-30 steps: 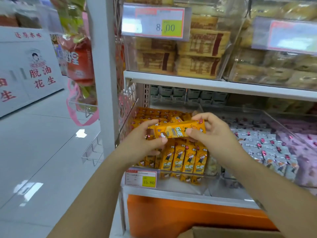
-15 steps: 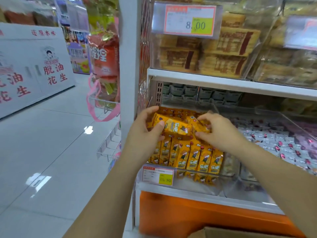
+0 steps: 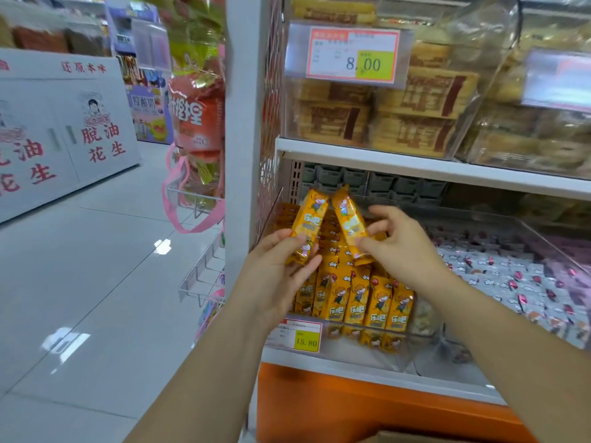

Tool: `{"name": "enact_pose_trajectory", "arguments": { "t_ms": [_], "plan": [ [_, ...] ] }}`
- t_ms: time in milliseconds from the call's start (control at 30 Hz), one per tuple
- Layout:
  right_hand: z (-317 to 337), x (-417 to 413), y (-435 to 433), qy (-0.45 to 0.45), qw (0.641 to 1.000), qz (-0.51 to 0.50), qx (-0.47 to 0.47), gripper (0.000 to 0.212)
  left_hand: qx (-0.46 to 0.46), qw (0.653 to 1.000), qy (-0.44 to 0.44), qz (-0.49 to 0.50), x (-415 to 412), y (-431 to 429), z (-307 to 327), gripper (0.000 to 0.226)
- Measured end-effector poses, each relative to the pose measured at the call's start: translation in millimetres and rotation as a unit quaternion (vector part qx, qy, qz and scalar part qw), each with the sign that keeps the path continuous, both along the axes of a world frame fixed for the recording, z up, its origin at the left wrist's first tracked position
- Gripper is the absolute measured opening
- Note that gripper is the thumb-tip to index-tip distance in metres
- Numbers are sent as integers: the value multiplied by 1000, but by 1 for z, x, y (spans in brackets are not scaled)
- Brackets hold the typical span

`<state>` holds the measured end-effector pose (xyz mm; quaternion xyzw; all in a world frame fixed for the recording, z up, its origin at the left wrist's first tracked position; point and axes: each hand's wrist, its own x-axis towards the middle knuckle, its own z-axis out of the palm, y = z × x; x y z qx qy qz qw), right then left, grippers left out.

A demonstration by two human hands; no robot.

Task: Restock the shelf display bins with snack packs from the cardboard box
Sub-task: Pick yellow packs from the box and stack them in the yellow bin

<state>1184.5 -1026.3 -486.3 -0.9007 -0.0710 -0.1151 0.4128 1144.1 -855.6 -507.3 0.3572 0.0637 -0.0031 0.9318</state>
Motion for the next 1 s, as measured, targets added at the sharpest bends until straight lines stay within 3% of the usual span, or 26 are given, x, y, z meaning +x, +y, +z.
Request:
{"name": "enact_pose_trajectory", "arguments": {
  "t_ms": [100, 167, 300, 433, 500, 667, 800, 867, 1000],
  "plan": [
    [-4, -6, 12, 73, 990, 93, 76, 42, 148, 988, -18, -30, 1, 0, -4, 9],
    [-7, -7, 17, 68, 989, 119, 51, 31, 318, 947, -35, -2, 2, 5, -9, 18],
    [-14, -3, 19, 51, 991, 116, -31, 37, 569, 818, -78, 42, 6, 15, -20, 54],
    [-24, 0, 20, 49, 989, 98, -97, 53, 757, 649, -77, 15, 13, 10, -34, 34],
    [-29, 0, 22, 31, 988, 79, -129, 57, 787, 614, -62, -17, 16, 6, -36, 26],
    [-39, -3, 24, -17, 981, 75, -177, 54, 803, 595, -33, -13, 21, 2, -40, 38],
    [-34, -3, 12, -82, 974, 36, -209, 48, 790, 612, -9, -25, 21, 2, -39, 37],
    [-30, 0, -1, -120, 955, -29, -270, 44, 782, 622, -2, -32, 21, 3, -36, 35],
    [-32, 9, -13, -76, 908, -80, -404, 42, 774, 631, -3, -41, 20, 3, -32, 36]
  ]
}}
